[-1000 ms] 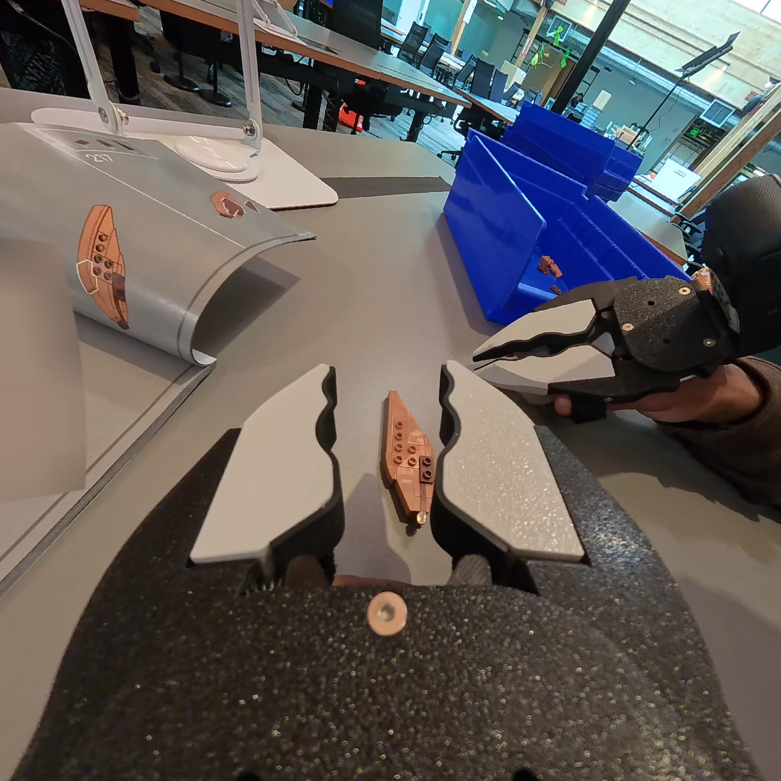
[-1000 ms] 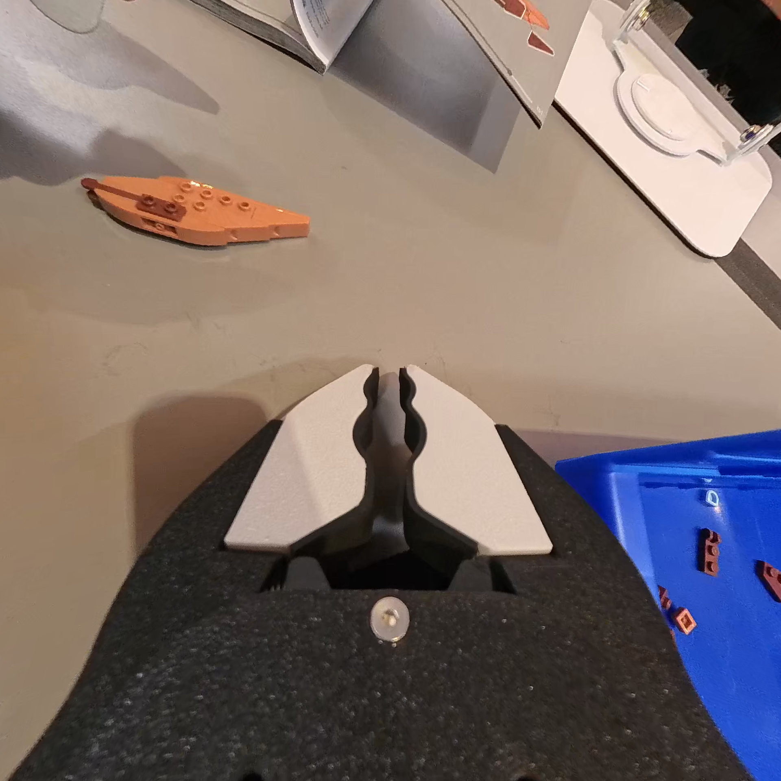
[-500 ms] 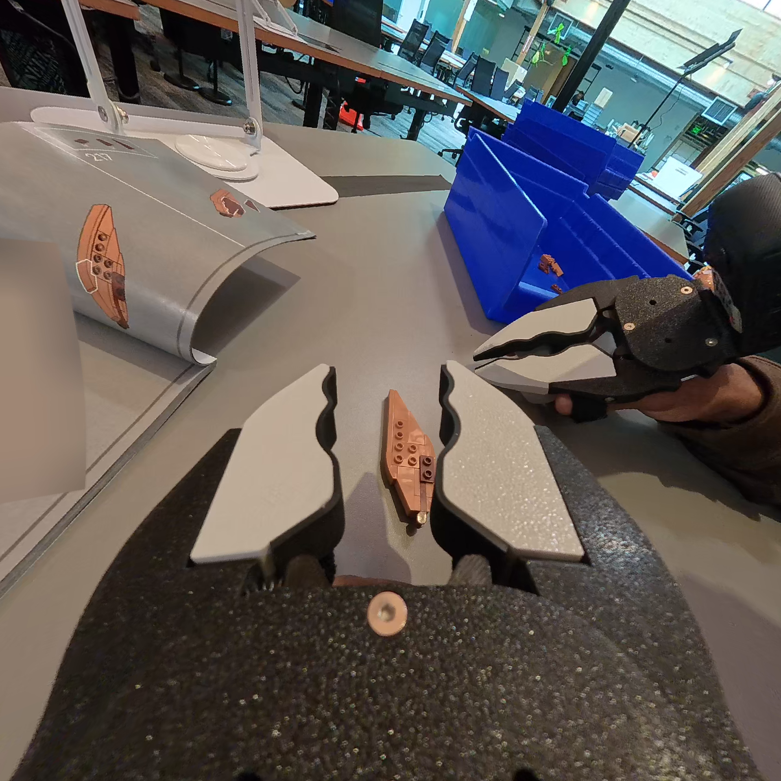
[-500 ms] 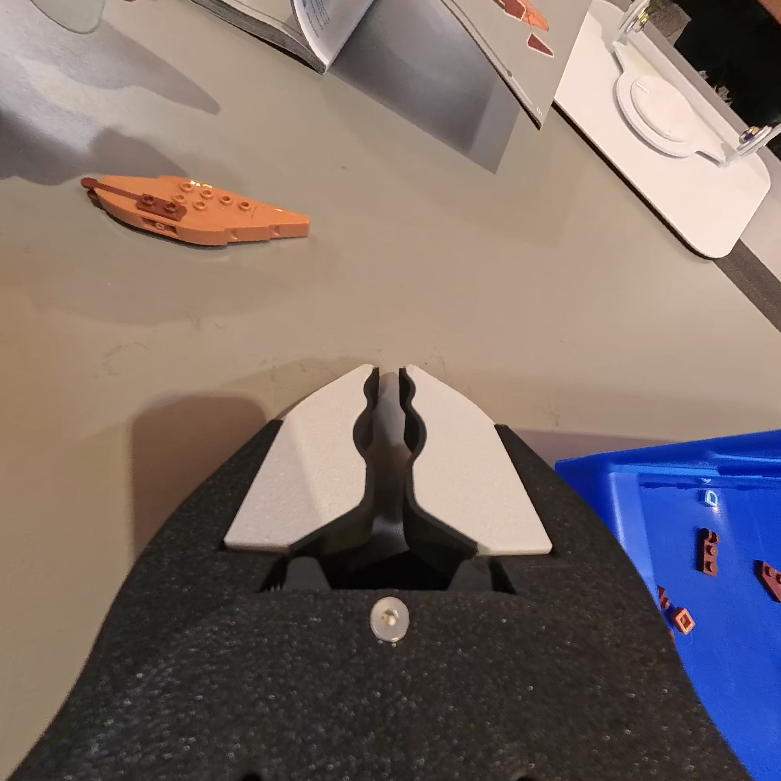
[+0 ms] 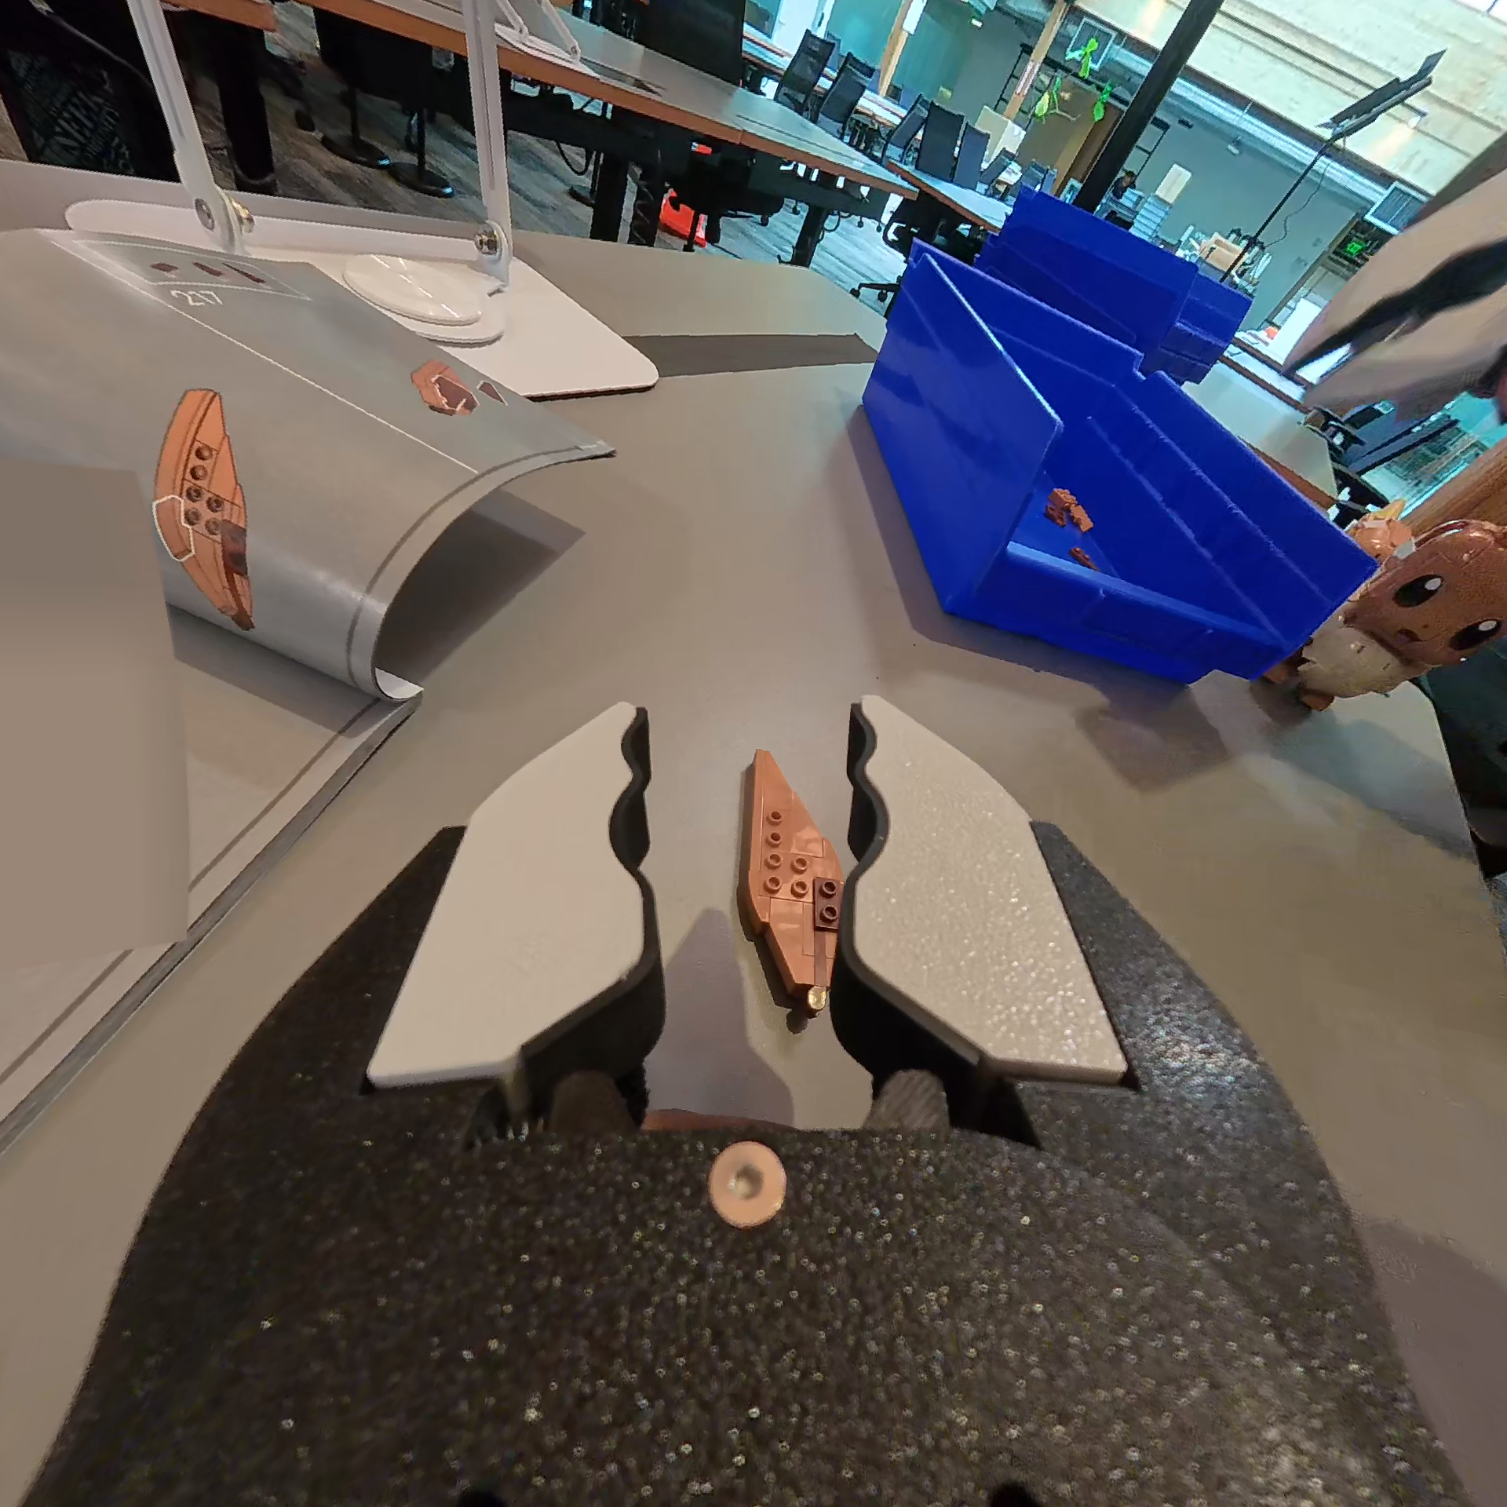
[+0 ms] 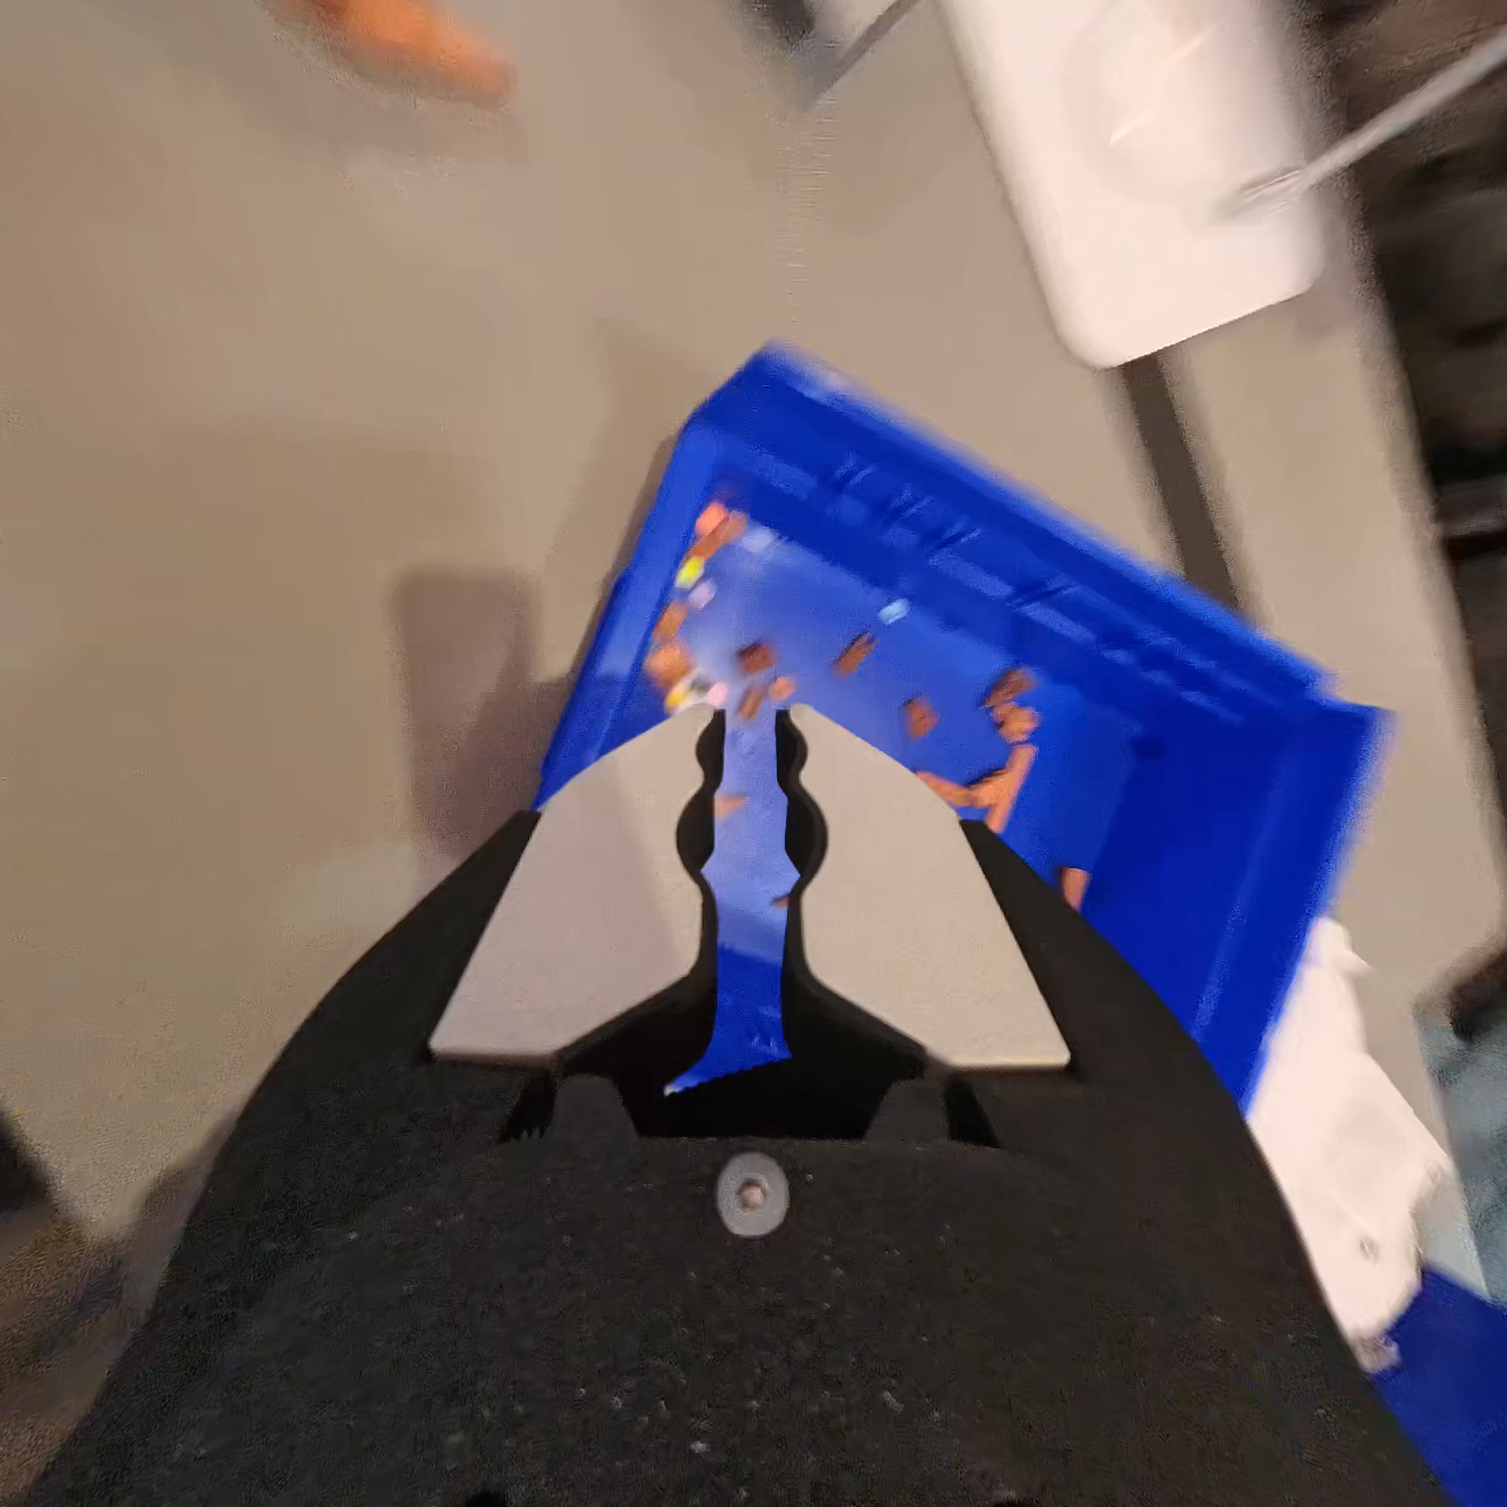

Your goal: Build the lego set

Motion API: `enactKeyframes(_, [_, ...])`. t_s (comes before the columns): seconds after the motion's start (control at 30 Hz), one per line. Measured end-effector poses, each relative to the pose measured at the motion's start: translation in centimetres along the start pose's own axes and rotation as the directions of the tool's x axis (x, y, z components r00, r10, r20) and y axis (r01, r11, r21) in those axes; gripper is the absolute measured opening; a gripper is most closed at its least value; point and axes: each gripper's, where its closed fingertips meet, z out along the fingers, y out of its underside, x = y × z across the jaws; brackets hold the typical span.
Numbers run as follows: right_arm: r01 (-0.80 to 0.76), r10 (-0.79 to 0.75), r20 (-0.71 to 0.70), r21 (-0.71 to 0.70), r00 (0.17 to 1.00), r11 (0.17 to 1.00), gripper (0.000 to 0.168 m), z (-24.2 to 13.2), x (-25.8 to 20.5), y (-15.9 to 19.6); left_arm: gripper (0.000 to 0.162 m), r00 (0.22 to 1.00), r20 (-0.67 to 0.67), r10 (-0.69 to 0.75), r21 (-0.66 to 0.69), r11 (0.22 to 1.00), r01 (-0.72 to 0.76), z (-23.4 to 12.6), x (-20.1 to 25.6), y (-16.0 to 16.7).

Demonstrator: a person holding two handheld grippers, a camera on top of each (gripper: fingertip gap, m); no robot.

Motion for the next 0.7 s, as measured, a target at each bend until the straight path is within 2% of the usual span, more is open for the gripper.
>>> enactKeyframes(0.07, [0.086,-0.061,0.216,-0.109,0.974,0.990,0.013,2.5,-1.8,2.9,0.047,1.000,0.002,0.000,0.000,1.000,0.000,0.0,0.0,0.0])
enactKeyframes(0.13, [0.214,-0.133,0.323,-0.229,0.937,0.950,0.017,4.8,-3.2,5.6,0.047,1.000,0.004,0.002,0.003,1.000,-0.002,0.0,0.0,0.0])
enactKeyframes(0.23, [0.321,-0.210,0.355,-0.291,0.911,0.901,0.027,7.3,-3.2,7.5,0.047,1.000,0.008,0.004,0.001,1.000,-0.004,0.0,0.0,0.0])
enactKeyframes(0.43, [0.292,-0.183,0.348,-0.293,0.919,0.910,0.027,9.0,-2.9,7.7,0.047,1.000,0.005,-0.009,-0.001,1.000,0.009,0.0,-0.2,0.0])
enactKeyframes(0.7, [0.289,-0.141,0.361,-0.398,0.922,0.871,0.022,10.4,-3.3,9.0,0.047,1.000,0.004,-0.010,0.001,1.000,0.010,0.0,-0.1,0.0])
